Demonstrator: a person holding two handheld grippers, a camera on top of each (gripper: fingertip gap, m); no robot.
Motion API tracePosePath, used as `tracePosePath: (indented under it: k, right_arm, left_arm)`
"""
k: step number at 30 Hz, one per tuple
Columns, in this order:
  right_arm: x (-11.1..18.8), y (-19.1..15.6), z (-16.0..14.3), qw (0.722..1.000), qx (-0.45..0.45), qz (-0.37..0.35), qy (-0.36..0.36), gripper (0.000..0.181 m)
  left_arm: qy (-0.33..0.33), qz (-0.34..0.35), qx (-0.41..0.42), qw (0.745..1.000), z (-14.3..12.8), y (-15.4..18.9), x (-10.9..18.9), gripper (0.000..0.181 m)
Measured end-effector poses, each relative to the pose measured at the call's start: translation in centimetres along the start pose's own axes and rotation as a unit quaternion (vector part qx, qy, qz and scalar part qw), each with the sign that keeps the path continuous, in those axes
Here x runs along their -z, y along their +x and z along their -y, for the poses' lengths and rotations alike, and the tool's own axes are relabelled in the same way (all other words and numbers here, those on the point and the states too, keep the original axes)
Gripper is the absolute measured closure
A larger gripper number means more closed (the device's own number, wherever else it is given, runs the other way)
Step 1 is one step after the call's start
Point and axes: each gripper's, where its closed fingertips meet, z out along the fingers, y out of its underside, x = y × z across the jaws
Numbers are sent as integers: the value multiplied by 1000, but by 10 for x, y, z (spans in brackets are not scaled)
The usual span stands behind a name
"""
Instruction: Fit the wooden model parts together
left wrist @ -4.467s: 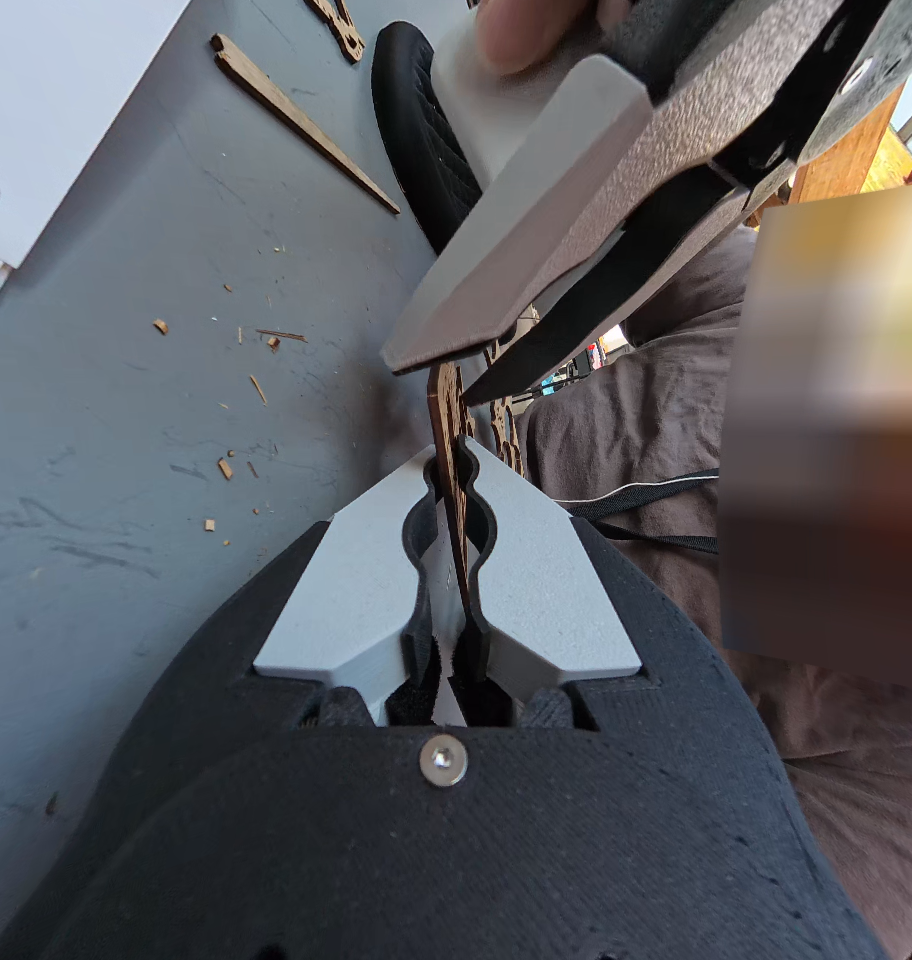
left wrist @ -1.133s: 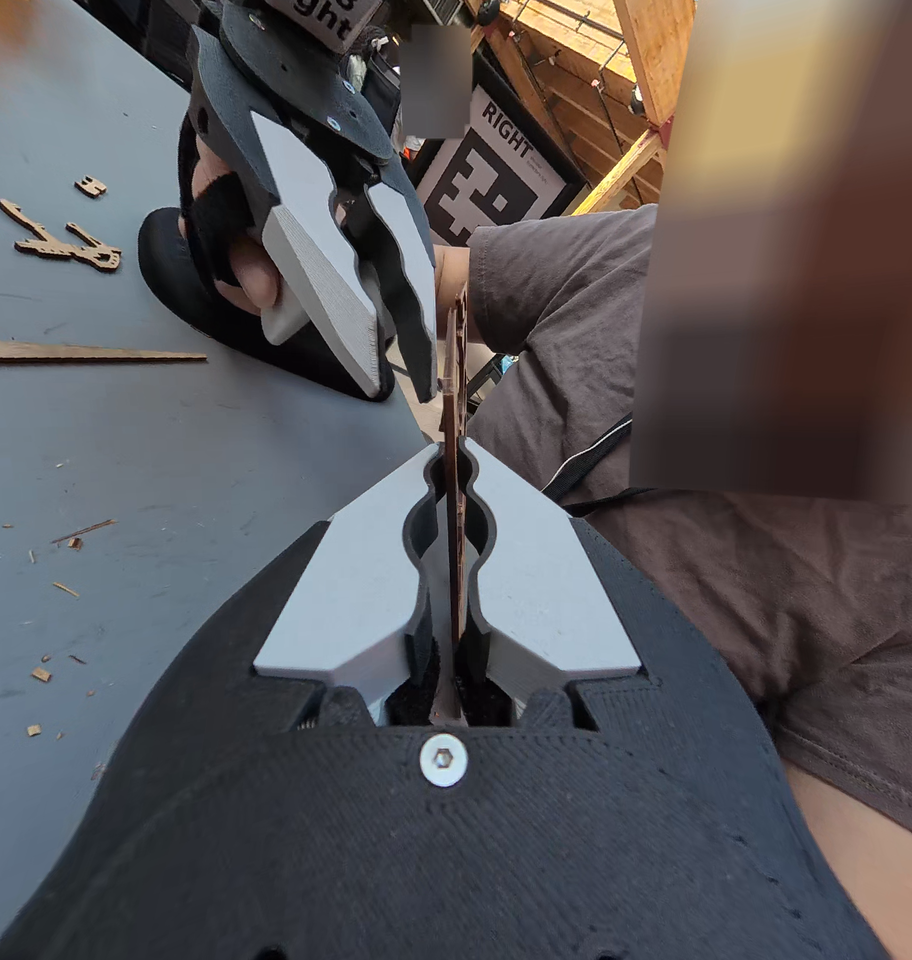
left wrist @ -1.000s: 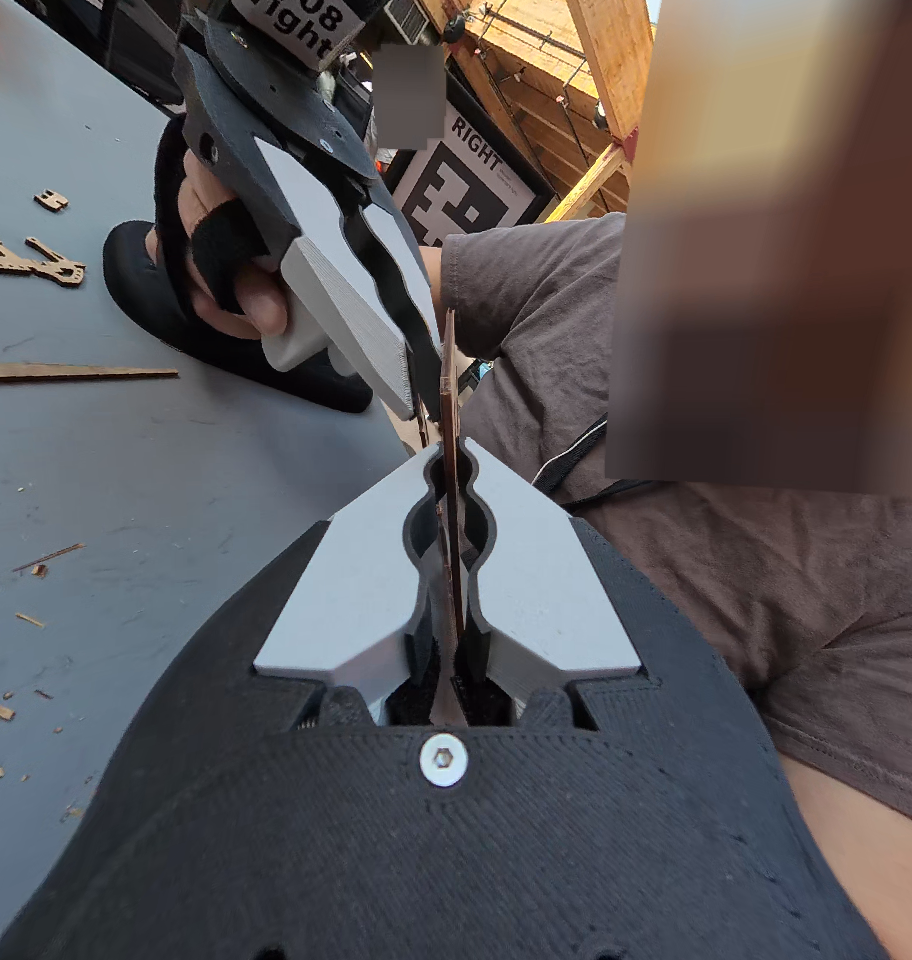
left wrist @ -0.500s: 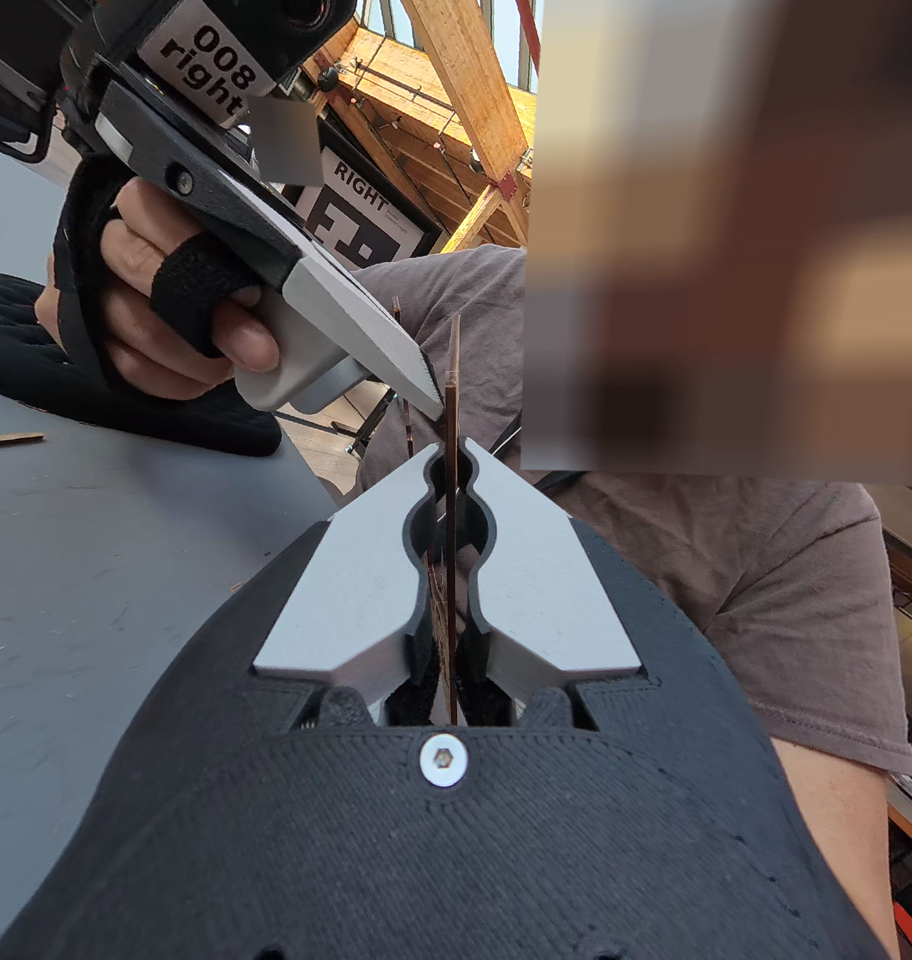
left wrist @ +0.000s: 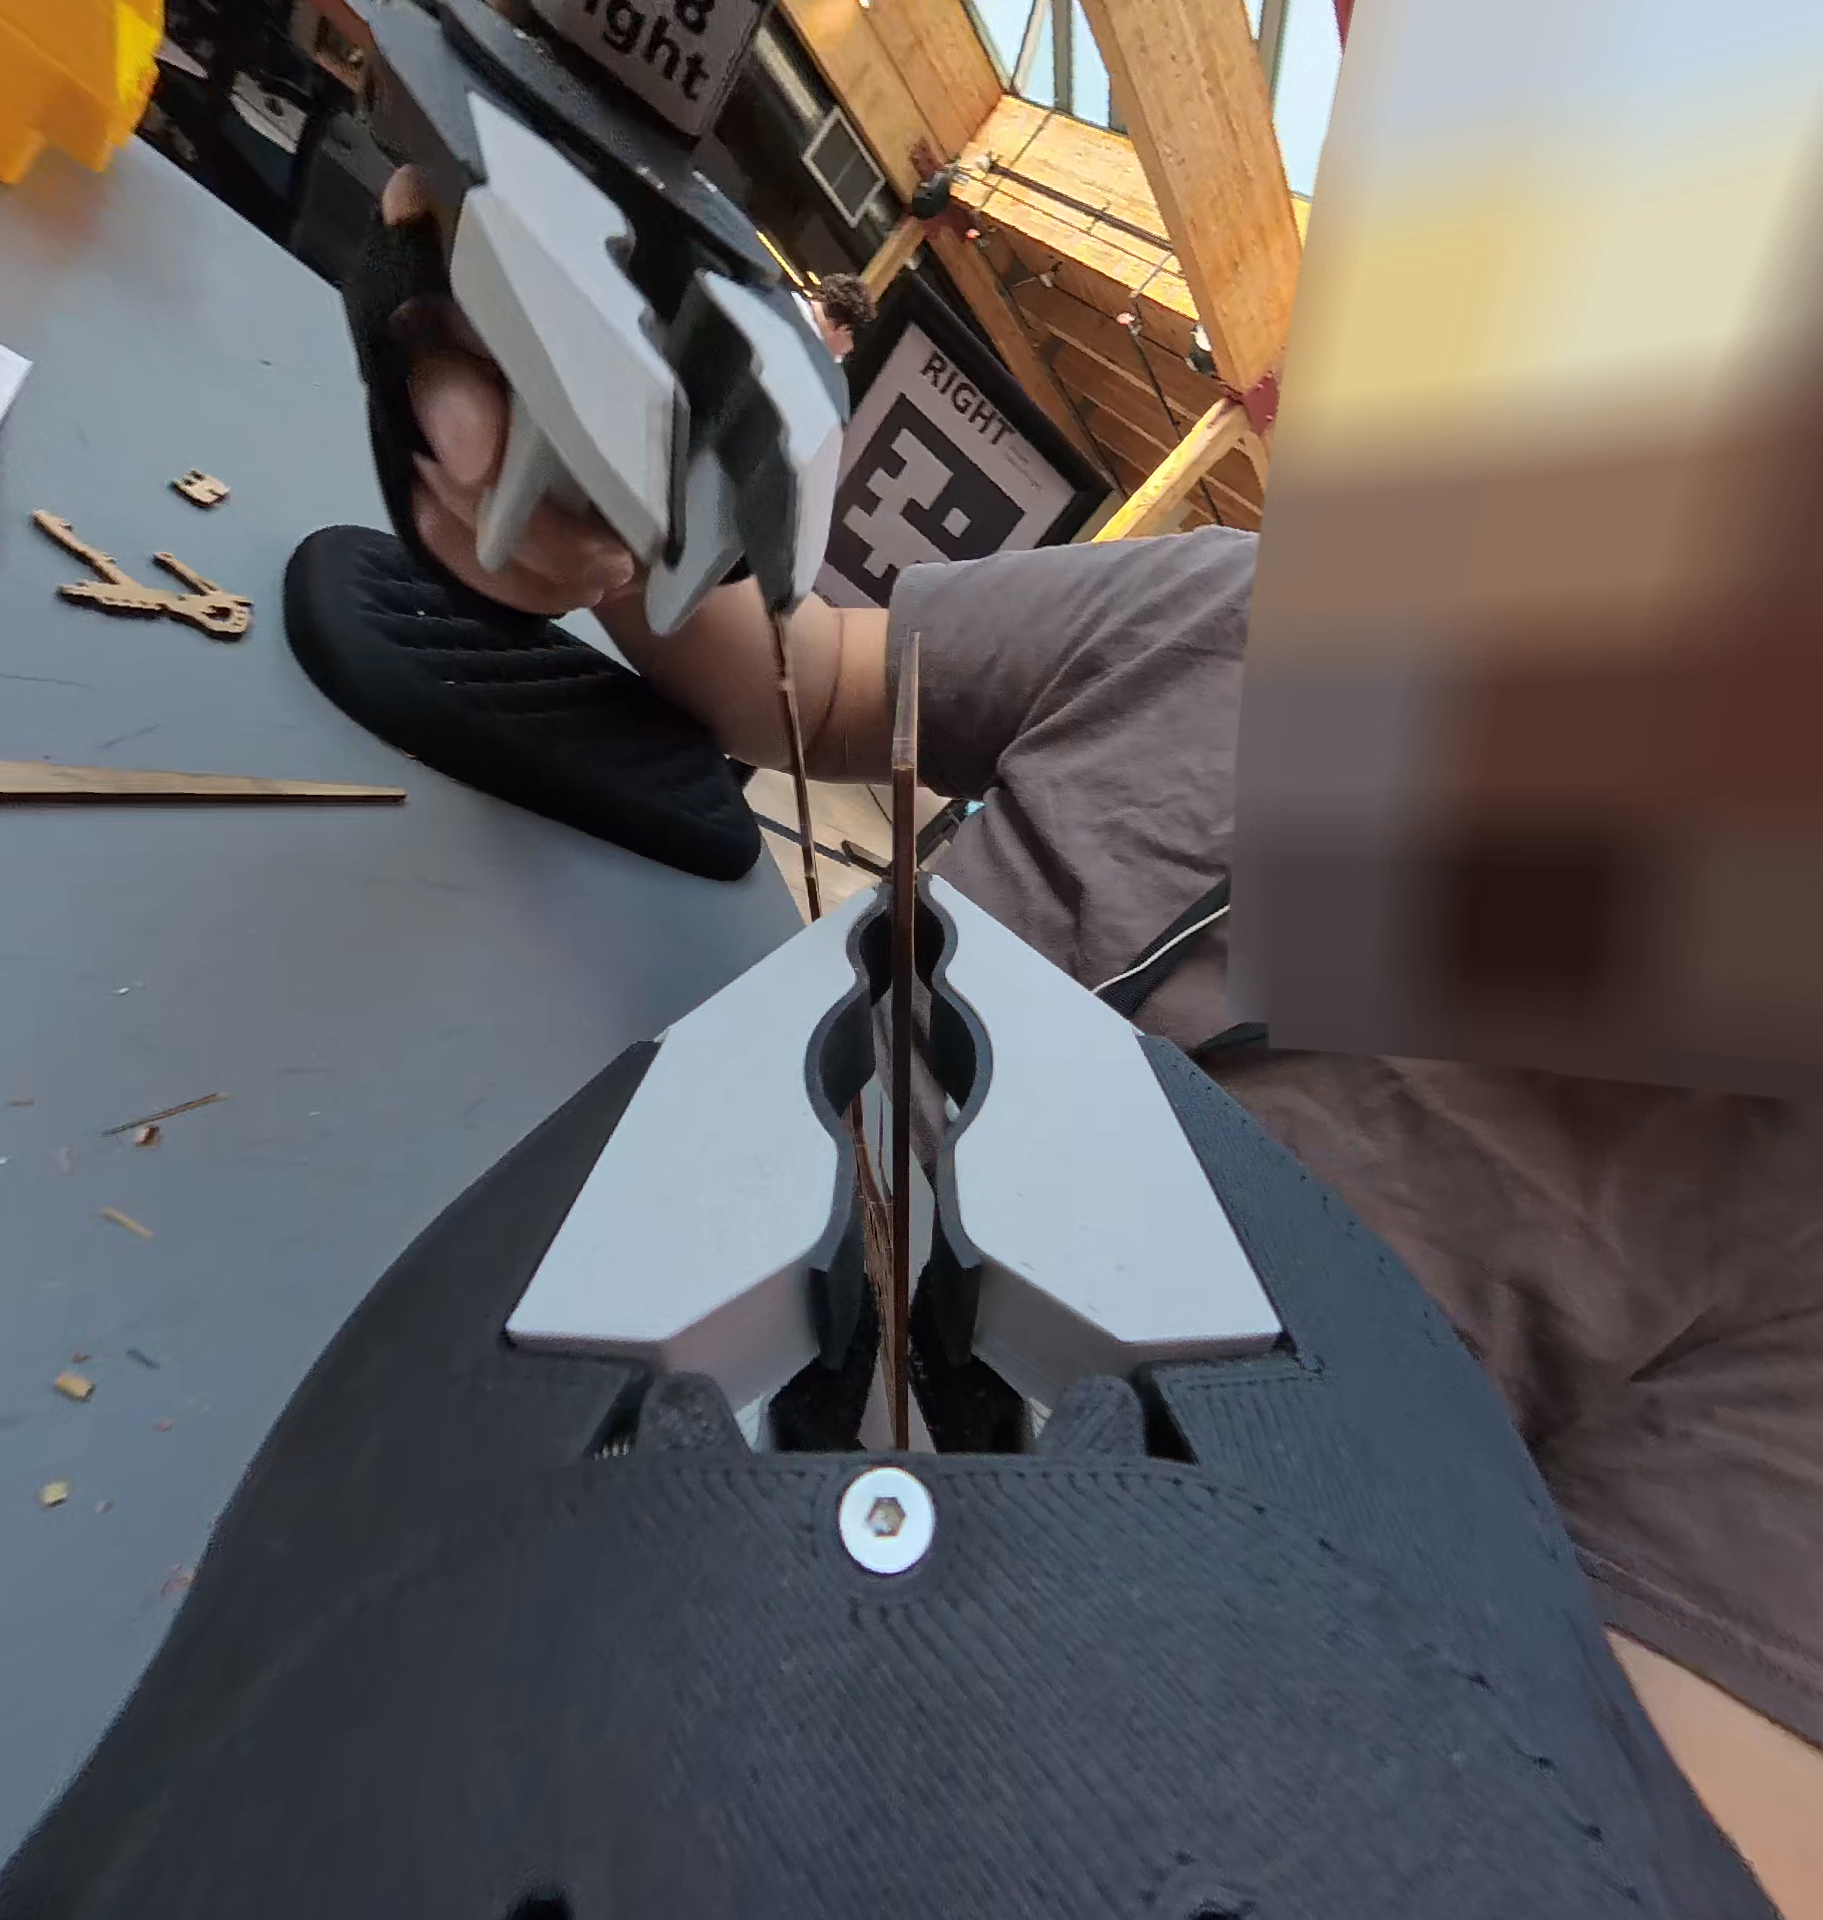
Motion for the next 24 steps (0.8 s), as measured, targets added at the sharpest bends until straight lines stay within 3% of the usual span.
tracePosePath:
  k: [1,5,9,12,14,24]
  right_arm:
    - [11,5,8,1000,-12,-13,20,162]
    - [22,6,1,982,-181,42,11,135]
    - [-2,-14,-21,941,-310,133,-16,135]
    - [-14,-14,-40,937,-320,131,-60,152]
    - [-13,-15,-37,931,-330,146,-53,166]
    - [-13,-5,-53,917,-368,150,-44,174]
  left_arm:
    - [5,13,5,1000,1,-4,2,181]
    - [3,57,25,998,0,-21,5,181]
    - [-2,68,54,996,-5,-29,4,181]
    - [-5,79,59,995,-7,-34,5,181]
    - [-4,78,66,995,-8,-35,6,181]
    - [-7,86,114,990,-15,-48,7,181]
